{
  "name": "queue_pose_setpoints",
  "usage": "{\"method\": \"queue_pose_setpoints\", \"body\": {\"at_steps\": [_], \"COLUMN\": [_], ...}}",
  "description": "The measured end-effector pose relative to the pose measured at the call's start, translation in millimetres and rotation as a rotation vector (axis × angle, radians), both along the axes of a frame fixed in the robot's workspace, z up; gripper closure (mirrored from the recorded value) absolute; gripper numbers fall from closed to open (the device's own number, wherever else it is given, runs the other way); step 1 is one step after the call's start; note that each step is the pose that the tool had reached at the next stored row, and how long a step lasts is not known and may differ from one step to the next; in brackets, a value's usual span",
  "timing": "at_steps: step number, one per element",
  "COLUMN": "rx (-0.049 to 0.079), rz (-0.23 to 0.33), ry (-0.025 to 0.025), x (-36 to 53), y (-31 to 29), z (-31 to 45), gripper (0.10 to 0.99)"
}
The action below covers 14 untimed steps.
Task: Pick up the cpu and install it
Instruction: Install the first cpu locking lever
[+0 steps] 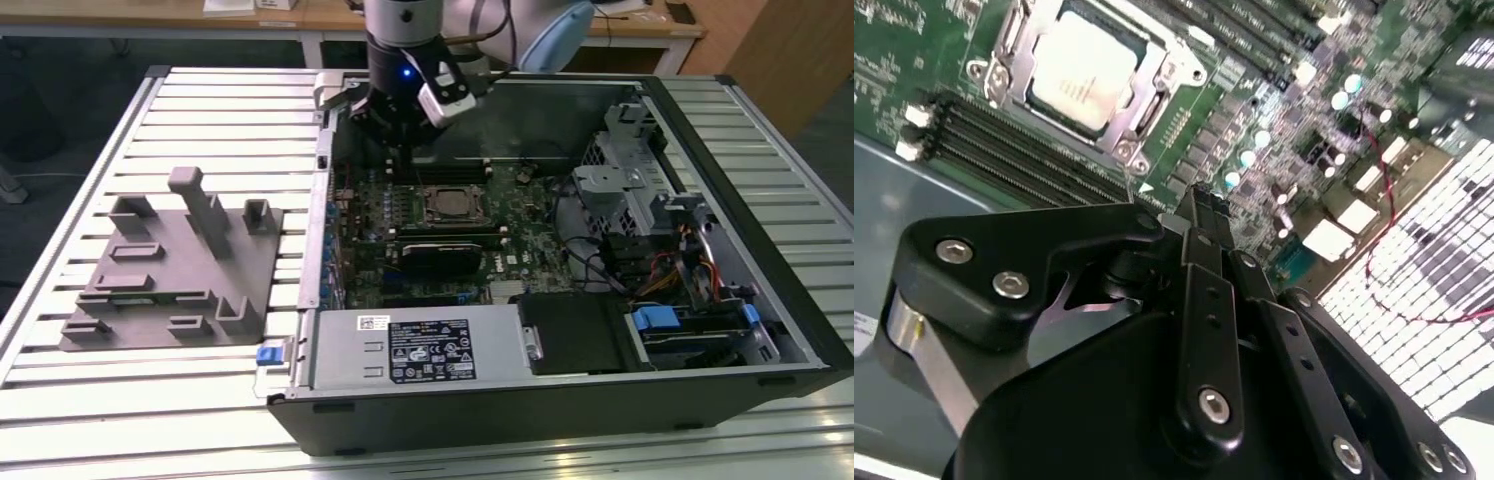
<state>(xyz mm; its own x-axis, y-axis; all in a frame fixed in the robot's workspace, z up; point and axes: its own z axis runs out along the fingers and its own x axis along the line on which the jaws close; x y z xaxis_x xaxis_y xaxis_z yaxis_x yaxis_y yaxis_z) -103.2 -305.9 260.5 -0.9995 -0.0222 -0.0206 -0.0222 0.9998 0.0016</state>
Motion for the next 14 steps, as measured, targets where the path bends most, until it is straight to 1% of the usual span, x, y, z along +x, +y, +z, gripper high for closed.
{"method": "queue_pose_setpoints", "body": {"at_steps": [4, 9, 12, 14], "rx": [0.000, 0.000, 0.000, 0.000], "rz": [0.000, 0.000, 0.000, 0.000], "ry": [-0.0005, -0.0005, -0.0005, -0.0006], "x": [-2.6, -3.3, -3.4, -3.1], "y": [6.2, 13.2, 16.2, 17.1], "z": [-2.0, -3.3, -3.6, -3.6], "gripper": [0.980, 0.980, 0.980, 0.980]}}
